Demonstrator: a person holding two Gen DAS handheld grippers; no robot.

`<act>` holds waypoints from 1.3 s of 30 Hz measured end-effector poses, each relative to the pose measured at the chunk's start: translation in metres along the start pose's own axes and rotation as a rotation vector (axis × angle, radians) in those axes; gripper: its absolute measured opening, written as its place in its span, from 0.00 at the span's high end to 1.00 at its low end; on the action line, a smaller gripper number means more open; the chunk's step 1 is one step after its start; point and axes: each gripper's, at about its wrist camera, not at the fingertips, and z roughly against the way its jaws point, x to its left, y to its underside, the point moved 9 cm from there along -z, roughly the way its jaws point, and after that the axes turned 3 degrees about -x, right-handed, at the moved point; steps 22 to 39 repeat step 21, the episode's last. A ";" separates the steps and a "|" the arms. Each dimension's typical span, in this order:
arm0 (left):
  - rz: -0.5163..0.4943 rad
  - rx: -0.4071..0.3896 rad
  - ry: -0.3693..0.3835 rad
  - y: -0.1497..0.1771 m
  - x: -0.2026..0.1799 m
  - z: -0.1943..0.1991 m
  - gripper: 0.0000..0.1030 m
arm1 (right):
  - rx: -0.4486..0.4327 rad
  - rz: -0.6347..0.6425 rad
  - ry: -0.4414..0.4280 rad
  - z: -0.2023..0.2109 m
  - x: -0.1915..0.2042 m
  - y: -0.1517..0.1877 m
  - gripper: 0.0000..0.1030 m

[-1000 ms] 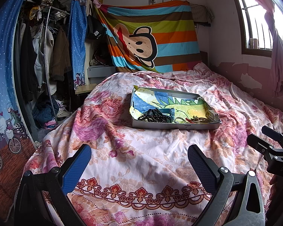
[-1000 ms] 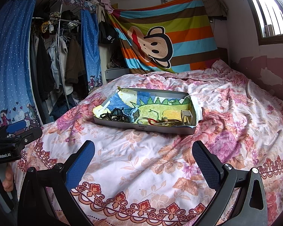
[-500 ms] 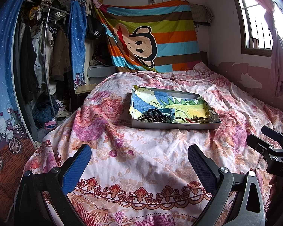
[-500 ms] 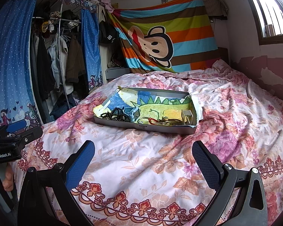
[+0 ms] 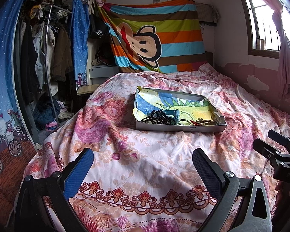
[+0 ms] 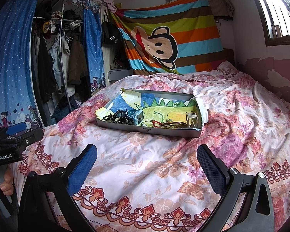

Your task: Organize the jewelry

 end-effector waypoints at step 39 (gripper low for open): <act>-0.040 -0.006 -0.011 0.003 -0.001 0.001 0.00 | 0.003 0.000 0.000 0.000 0.001 0.000 0.02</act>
